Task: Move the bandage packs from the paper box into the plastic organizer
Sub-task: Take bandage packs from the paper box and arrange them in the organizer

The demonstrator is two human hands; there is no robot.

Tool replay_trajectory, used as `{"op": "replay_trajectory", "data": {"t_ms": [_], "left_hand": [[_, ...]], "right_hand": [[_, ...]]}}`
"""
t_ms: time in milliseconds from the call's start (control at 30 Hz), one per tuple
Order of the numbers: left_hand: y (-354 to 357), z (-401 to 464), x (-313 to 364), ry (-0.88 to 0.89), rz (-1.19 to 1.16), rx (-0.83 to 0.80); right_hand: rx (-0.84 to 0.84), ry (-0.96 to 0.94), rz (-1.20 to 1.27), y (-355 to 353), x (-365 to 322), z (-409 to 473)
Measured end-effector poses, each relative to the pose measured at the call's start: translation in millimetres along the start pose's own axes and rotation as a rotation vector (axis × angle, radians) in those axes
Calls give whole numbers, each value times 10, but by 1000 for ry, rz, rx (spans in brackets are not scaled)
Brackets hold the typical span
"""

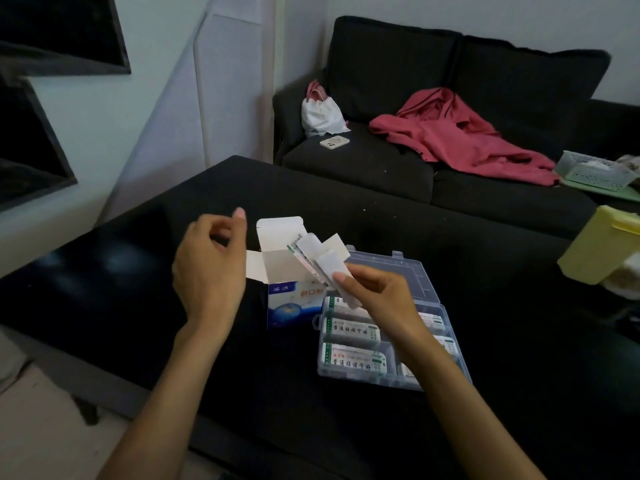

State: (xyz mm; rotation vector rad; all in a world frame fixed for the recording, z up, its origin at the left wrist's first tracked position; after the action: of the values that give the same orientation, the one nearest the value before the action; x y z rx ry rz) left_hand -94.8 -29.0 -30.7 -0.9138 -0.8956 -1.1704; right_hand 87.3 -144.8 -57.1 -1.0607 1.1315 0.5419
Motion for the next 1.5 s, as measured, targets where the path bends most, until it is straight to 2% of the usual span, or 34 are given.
{"op": "replay_trajectory", "data": {"t_ms": [67, 133, 200, 300, 367, 533, 800, 1000, 1200, 1333, 1433, 1500], "left_hand": [[39, -88, 145, -30, -153, -37], [203, -214, 150, -231, -179, -223], [369, -340, 144, -437, -137, -445], [499, -496, 176, -658, -260, -715], [534, -559, 181, -681, -365, -846], [634, -650, 178, -792, -565, -867], [906, -820, 122, -734, -380, -887], [1087, -943, 124, -720, -328, -1032], [1150, -999, 184, -569, -253, -1195], [1146, -1040, 244, -542, -285, -1275], [1135, -1050, 203, -594, -308, -1274], [1133, -1038, 164, -611, -313, -1245]], "right_hand": [[112, -134, -88, -68, -53, -25], [333, -401, -439, -166, -172, -95], [472, -650, -754, -174, -208, -176], [540, -775, -881, -207, -215, -258], [534, -792, -935, -231, -219, -285], [409, -688, -816, -388, -110, -291], [159, -374, -698, -639, 167, -254], [135, -300, -661, -764, 219, -329], [26, -201, -510, -912, 270, -338], [-33, -245, -613, -917, 269, -354], [-29, -199, -441, -921, 250, -378], [92, -125, -262, -1019, 247, -364]]}}
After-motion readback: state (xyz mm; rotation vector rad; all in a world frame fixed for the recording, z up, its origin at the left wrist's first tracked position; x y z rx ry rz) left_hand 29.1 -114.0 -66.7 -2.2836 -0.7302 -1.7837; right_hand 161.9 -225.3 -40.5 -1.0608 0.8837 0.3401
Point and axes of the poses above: each hand's wrist, its own z-axis towards the middle knuckle, its own y-axis out of the palm, x = y × z, the point moved 5 cm from there along z, towards the middle knuckle, and after that the axes turned 14 degrees about -z, right-handed, at the moved point
